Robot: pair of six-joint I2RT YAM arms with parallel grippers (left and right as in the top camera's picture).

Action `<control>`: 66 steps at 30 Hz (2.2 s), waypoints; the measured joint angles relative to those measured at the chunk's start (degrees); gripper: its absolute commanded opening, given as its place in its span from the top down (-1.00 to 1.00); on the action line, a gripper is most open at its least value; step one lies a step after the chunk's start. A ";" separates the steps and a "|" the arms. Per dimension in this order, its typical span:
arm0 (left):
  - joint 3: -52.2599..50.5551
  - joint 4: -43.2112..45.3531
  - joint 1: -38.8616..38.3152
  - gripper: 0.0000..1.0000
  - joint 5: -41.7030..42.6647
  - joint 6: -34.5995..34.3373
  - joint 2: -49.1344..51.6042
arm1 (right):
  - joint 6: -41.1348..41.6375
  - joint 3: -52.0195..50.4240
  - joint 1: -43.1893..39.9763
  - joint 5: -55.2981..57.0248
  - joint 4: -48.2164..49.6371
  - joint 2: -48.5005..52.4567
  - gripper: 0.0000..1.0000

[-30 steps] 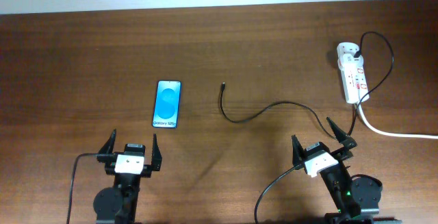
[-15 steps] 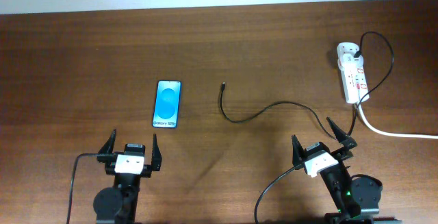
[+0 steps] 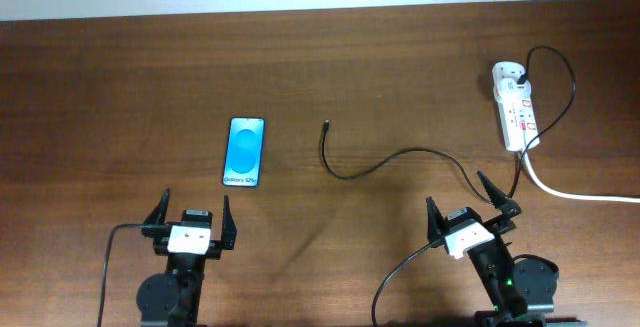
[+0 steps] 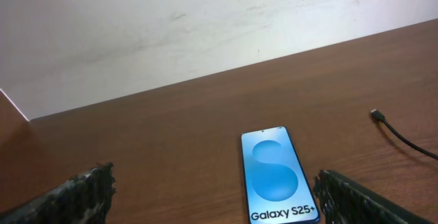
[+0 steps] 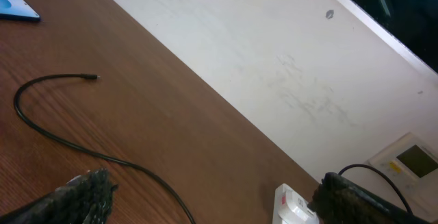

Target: Plug charger to phone and switch on socket

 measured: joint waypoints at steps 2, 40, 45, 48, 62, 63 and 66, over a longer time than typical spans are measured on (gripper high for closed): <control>0.00 0.00 0.00 -0.99 0.00 -0.02 0.00 | 0.00 0.00 0.00 0.00 0.00 0.00 -0.97; -0.04 5.99 0.00 -0.98 -0.63 -1.14 4.79 | 0.02 0.00 0.00 -0.02 0.00 0.00 -0.97; 3.19 8.66 0.04 -0.99 -0.90 -1.36 15.19 | -0.02 0.00 0.00 0.00 0.00 -0.07 -0.97; 11.15 9.97 0.04 -0.98 -0.92 -1.51 24.92 | 0.02 0.00 0.00 0.00 0.00 -0.13 -0.97; 75.54 -33.86 0.09 -0.99 6.36 -3.96 81.46 | 0.00 -0.02 0.00 0.00 0.02 -0.11 -0.97; 78.20 -35.19 0.09 -0.98 6.95 -4.55 83.78 | 0.02 -0.02 0.00 0.00 0.00 -0.11 -0.97; 84.43 -42.36 0.09 -0.98 9.64 -8.55 90.92 | 0.00 -0.02 0.00 0.00 0.00 -0.11 -0.97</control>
